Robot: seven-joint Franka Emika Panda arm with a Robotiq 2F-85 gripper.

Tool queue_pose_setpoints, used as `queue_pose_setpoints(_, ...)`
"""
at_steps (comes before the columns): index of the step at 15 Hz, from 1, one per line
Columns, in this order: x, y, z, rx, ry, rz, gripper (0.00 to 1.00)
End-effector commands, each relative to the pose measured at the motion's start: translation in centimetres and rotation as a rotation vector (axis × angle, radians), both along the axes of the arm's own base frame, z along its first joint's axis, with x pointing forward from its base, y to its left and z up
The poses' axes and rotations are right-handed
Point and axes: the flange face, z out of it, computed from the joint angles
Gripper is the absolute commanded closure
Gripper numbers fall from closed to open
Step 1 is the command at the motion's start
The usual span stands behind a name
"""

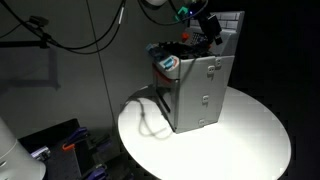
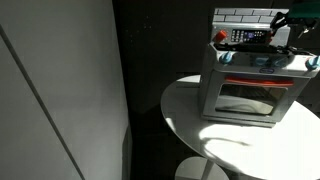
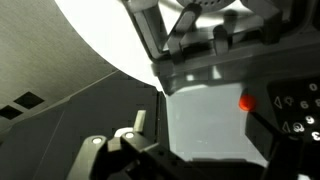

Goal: Press the top right orange button on the stove

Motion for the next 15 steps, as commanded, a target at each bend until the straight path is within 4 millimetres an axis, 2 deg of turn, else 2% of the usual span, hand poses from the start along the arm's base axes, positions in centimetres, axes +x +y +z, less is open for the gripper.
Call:
queue_pose_setpoints(1,-1.1,-0.4,0.9,0.046,0.061,0.028,0.0)
queue_pose_setpoints(4,-2.9,-0.5,1.6,0.094,0.114,0.078,0.0)
queue_pose_setpoints(7,-4.6,-0.7,3.1,0.132,0.144,0.132,0.0)
queue_pose_setpoints(15,-12.0,-0.6,7.2,0.191,0.334,0.28,0.0)
